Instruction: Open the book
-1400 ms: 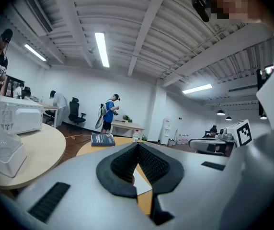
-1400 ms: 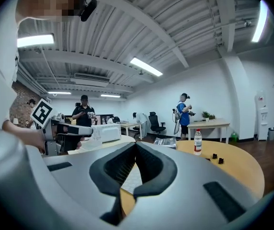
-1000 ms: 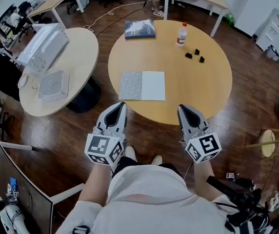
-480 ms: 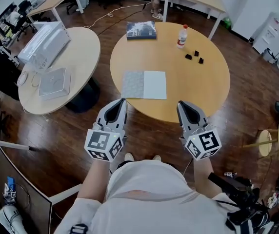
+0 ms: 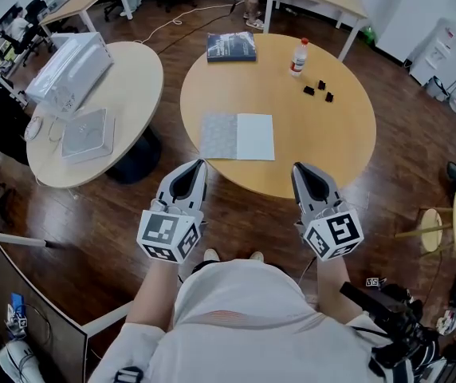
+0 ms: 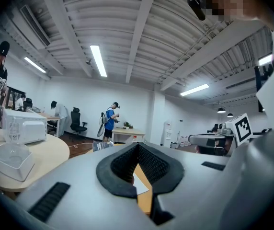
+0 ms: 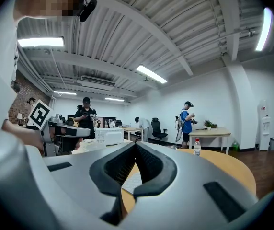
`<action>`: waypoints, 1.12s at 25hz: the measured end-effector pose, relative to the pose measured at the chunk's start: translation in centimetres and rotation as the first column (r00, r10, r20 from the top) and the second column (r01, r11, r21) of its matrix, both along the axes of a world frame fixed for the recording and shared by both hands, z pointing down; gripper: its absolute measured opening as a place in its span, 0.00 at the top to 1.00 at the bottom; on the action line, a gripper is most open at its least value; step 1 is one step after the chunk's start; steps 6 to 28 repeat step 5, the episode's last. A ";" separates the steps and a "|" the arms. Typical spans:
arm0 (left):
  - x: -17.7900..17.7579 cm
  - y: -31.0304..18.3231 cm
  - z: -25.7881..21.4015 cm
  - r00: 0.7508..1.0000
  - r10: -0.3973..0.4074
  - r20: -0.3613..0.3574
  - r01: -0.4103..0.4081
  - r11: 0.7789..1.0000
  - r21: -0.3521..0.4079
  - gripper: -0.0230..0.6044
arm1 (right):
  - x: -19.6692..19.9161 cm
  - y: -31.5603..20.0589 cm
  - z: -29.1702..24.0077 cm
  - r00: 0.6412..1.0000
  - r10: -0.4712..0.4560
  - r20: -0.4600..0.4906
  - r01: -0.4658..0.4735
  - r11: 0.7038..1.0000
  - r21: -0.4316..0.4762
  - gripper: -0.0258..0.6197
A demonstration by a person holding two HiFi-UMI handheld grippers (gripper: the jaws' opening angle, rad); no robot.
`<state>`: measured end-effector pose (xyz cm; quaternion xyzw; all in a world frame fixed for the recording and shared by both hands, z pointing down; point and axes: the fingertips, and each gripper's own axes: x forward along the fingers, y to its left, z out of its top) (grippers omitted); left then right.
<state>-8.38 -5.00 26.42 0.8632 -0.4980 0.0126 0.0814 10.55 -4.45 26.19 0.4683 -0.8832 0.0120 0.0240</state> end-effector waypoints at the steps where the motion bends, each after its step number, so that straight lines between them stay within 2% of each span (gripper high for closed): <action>1: -0.2 0.0 0.0 1.000 -0.001 -0.001 0.001 1.000 0.001 0.95 | -0.2 0.0 0.0 1.000 0.000 -0.002 0.000 1.000 0.000 0.95; 28: -0.7 -0.1 -0.1 1.000 -0.005 -0.007 0.005 1.000 0.004 0.95 | -0.7 0.1 -0.1 1.000 -0.001 -0.007 0.001 1.000 0.006 0.95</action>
